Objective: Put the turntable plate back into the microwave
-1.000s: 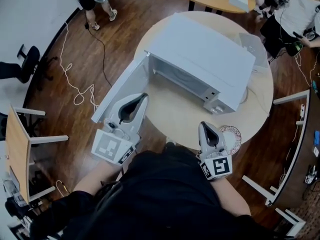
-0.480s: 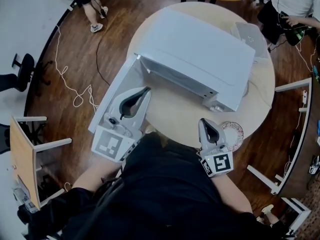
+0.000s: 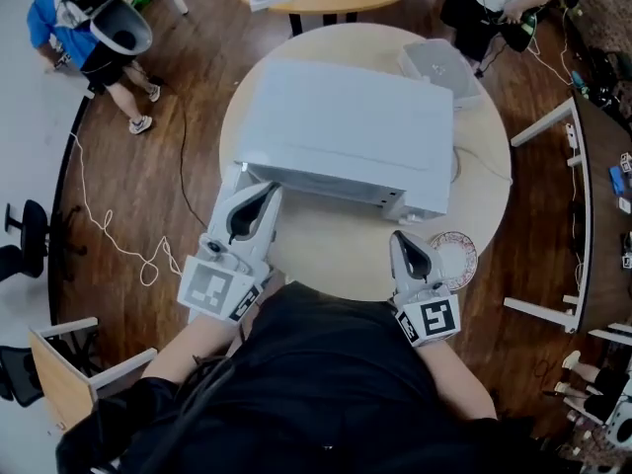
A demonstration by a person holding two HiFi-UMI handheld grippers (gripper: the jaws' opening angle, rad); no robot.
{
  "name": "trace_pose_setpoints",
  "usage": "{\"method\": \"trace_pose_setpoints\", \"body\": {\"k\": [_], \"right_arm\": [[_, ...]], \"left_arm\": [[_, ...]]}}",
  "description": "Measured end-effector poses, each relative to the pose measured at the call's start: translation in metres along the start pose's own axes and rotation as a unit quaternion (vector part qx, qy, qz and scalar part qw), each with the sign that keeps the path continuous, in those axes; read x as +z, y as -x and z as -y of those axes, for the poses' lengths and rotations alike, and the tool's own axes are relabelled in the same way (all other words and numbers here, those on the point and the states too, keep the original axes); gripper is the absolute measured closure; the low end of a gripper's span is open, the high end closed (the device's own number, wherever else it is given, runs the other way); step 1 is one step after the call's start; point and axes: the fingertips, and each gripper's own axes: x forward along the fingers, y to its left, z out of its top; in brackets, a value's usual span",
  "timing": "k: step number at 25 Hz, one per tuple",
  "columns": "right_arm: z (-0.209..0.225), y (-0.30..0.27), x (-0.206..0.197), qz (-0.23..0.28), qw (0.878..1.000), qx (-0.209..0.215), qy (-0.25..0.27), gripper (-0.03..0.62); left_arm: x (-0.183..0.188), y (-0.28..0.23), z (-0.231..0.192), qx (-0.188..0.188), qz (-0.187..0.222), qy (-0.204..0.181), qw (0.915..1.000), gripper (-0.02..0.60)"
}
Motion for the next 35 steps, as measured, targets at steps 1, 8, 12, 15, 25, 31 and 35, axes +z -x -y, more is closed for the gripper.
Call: {"method": "trace_pose_setpoints", "body": {"k": [1,8,12,15,25,31,35], "right_arm": [[0.002,0.003,0.005,0.003,1.0,-0.019,0.002,0.592],[-0.01,0.023,0.005,-0.008,0.994,-0.108,0.0,0.592],[-0.016,0.026,0.005,-0.007,0.989,-0.146,-0.009,0.592],[-0.019,0.033,0.001,-0.007,0.987,-0.157,-0.016,0.592],[0.068,0.09,-0.048,-0.017,0.957,-0.278,-0.085,0.592],[0.096,0.127,-0.064,-0.018,0.938,-0.337,-0.078,0.514],[0.106,0.148,-0.078,-0.023,0.925,-0.366,-0.103,0.437]], "left_arm": [[0.002,-0.003,-0.003,-0.012,0.002,0.0,0.9999,0.577],[0.006,-0.017,-0.004,-0.088,0.014,0.011,0.9959,0.577],[-0.006,-0.025,-0.005,-0.12,0.003,0.013,0.9927,0.577],[-0.012,-0.027,-0.008,-0.129,-0.007,0.012,0.9915,0.577],[0.004,-0.049,0.018,-0.139,-0.003,-0.022,0.9901,0.577],[0.002,-0.067,0.05,-0.166,-0.007,-0.043,0.9852,0.577],[0.004,-0.081,0.076,-0.19,-0.012,-0.052,0.9803,0.577]]}}
